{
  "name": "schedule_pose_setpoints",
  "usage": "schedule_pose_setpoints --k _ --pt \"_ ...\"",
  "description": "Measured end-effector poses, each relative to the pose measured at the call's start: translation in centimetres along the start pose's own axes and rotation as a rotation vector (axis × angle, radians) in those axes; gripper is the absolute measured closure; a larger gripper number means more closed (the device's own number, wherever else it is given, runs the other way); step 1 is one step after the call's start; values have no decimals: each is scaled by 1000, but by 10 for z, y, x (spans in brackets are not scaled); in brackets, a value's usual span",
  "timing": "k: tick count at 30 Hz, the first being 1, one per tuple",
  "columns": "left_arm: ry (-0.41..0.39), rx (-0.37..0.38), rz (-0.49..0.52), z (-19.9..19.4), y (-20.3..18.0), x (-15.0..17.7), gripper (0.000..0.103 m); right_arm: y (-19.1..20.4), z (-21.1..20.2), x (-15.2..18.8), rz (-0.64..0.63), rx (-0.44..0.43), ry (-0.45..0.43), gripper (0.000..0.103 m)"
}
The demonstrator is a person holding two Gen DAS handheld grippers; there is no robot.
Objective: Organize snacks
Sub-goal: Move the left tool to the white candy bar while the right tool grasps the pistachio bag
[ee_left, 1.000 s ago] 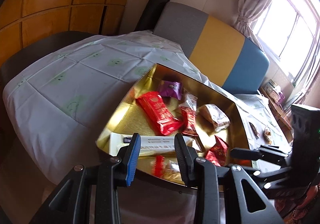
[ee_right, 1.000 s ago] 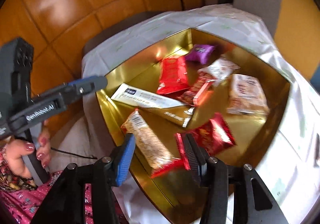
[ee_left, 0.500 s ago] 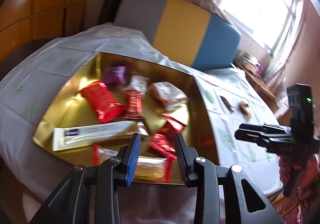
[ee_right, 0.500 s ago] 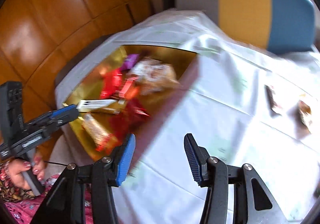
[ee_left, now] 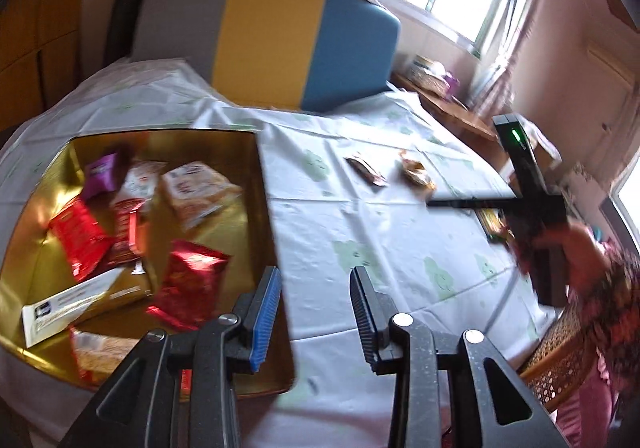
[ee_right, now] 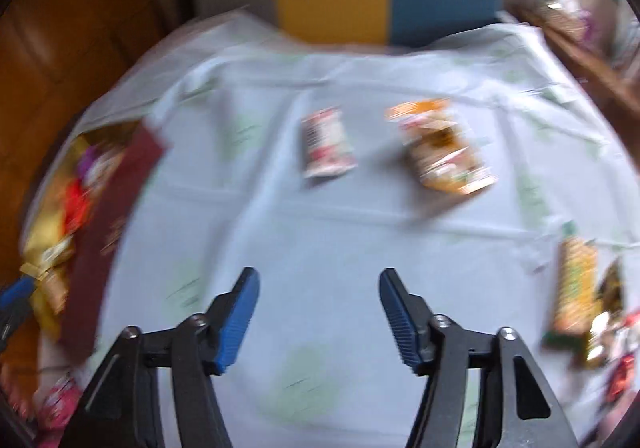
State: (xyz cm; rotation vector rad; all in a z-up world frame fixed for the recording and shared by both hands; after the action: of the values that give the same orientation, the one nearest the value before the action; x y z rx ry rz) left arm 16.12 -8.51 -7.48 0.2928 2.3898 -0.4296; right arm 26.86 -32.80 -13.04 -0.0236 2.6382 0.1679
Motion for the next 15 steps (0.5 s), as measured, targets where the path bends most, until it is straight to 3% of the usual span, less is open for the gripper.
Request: schedule_pose_setpoints --k 4,6,11,15 --pt "28 -8 47 9 -17 1 66 -55 11 -47 51 108 -87 25" --pt "43 -6 55 15 -24 1 66 -70 22 -63 62 99 -101 23" --pt "74 1 67 28 -36 2 66 -78 62 -81 48 67 -71 21" --pt "87 13 76 38 -45 1 66 -73 95 -73 -6 80 -7 22"
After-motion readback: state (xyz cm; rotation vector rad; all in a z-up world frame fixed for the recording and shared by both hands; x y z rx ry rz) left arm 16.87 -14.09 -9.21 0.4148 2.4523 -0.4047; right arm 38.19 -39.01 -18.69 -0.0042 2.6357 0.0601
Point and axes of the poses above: each gripper's, at about its wrist camera, not at the fingertips, and z roughly the way its jaws point, y to its left, x to its underside, the point moved 10 cm from there along z, roughly the way its jaws point, and after that the axes turned 1 degree about -x, right-handed, at the moved point
